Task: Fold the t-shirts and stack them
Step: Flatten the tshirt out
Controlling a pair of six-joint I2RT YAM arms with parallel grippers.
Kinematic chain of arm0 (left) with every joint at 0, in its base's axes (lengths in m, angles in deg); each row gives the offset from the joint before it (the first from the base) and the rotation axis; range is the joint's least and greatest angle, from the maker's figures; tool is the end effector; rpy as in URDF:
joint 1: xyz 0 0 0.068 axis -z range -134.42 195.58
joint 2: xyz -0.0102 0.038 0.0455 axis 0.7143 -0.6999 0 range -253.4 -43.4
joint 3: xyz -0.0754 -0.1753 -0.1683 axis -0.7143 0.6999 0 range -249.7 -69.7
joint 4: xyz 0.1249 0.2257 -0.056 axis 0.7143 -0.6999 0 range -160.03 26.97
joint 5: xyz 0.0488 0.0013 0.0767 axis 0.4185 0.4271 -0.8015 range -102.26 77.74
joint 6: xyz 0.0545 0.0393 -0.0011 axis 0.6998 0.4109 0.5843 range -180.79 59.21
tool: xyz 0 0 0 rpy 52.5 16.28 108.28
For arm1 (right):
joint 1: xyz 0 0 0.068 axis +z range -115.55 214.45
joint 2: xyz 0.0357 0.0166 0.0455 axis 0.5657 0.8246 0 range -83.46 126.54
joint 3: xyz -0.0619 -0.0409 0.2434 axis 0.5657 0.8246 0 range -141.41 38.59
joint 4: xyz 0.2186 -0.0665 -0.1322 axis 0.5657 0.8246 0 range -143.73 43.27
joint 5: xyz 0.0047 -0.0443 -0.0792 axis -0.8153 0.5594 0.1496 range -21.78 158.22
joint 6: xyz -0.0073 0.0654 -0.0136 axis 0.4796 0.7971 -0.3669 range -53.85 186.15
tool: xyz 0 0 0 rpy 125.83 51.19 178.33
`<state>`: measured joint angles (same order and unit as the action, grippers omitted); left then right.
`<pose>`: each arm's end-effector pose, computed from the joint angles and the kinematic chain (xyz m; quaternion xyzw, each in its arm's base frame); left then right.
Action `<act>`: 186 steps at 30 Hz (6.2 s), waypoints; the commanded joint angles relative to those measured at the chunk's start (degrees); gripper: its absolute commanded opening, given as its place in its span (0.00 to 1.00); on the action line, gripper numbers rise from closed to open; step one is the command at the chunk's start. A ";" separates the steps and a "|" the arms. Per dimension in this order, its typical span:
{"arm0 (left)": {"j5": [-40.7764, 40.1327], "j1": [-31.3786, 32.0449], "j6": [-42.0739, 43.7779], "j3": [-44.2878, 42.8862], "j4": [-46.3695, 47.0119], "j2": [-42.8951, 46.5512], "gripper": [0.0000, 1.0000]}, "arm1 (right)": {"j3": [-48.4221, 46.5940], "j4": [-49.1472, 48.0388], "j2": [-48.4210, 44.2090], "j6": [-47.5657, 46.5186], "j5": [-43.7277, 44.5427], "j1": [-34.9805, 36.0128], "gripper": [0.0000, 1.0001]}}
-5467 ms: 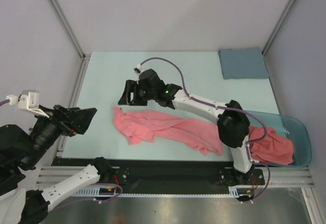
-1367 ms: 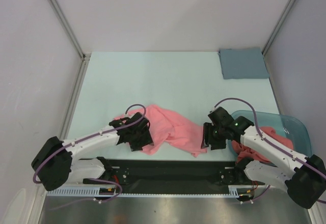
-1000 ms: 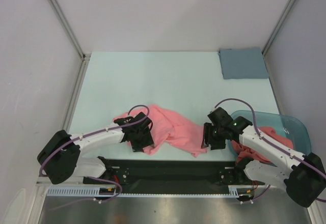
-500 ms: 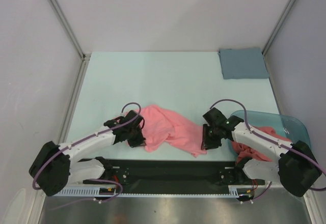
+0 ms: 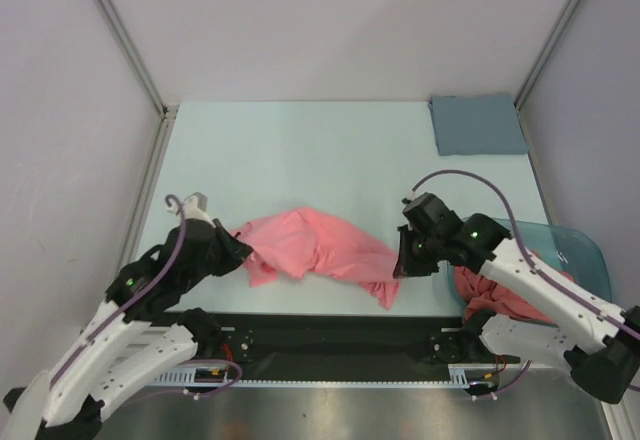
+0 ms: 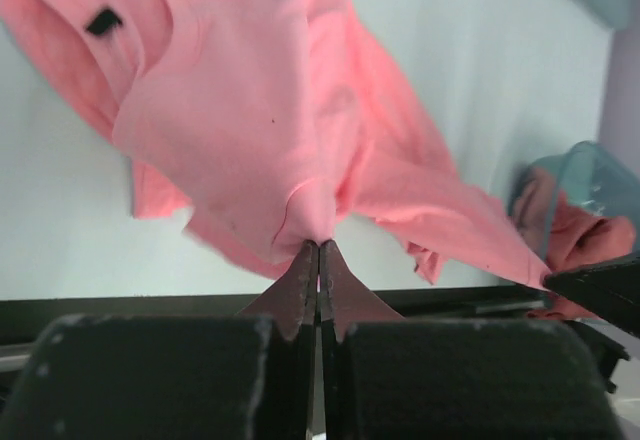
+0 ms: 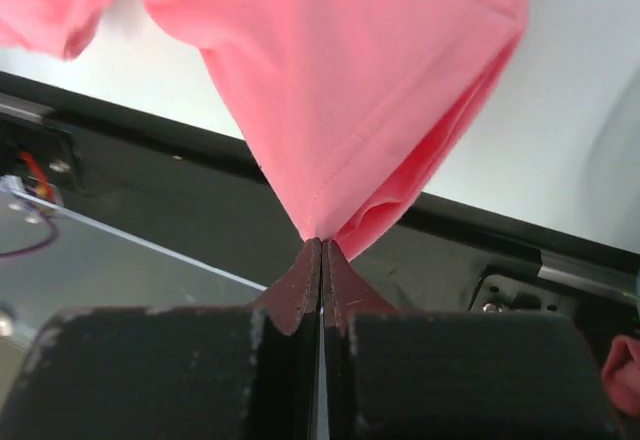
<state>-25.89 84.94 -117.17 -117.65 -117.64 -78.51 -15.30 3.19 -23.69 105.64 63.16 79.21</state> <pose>0.1176 -0.0803 0.2839 -0.1821 0.8891 -0.2281 0.3525 0.1439 0.1495 0.2462 -0.0549 0.9695 0.1894 0.1454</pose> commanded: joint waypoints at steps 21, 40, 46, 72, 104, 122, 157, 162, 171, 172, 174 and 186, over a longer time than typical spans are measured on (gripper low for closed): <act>-2.81 -23.88 27.12 -34.14 5.92 -29.31 0.00 | -26.87 6.62 21.35 -19.26 -6.28 -31.13 0.00; -2.03 -25.91 19.39 -21.89 -7.53 -9.02 0.00 | 2.53 3.38 -9.22 -5.84 -18.83 -28.68 0.00; 2.02 -25.91 16.21 -10.25 -6.83 -3.91 0.00 | 13.29 -0.07 -8.36 -2.30 -14.38 -19.99 0.00; 6.52 -24.41 25.80 -25.62 7.77 -48.75 0.46 | 12.84 2.31 1.32 -4.33 -6.28 -16.89 0.04; -5.19 -20.11 24.74 -1.01 8.55 -42.23 0.43 | 5.28 4.77 -1.67 -6.96 -4.17 -18.12 0.40; -2.20 -20.02 18.24 1.71 7.32 -36.00 0.47 | 6.16 3.81 -2.46 -6.70 -5.31 -18.12 0.40; -2.98 -20.46 21.58 4.88 11.63 -37.92 0.24 | 8.36 1.61 -4.48 -4.86 -6.45 -18.12 0.41; -4.92 -20.46 20.70 3.21 8.91 -35.47 0.00 | 8.71 1.17 -4.22 -4.85 -6.72 -18.03 0.41; -3.69 -20.46 18.59 -2.24 3.46 -28.26 0.00 | 10.03 -1.29 -0.01 -3.98 -6.46 -17.24 0.39; -2.56 -20.46 18.59 -3.11 3.20 -26.60 0.00 | 10.29 -1.81 1.39 -3.80 -6.28 -16.89 0.38; -1.76 -20.46 18.24 -3.82 2.49 -25.01 0.00 | 10.65 -2.69 2.80 -3.01 -5.49 -15.75 0.36; 2.90 -20.37 17.09 -5.49 1.00 -16.04 0.00 | 4.59 -11.40 19.94 -0.03 1.27 -17.24 0.36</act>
<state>-24.23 64.78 -98.94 -120.86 -115.74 -95.69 -6.78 -4.83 -6.91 103.19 61.08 62.81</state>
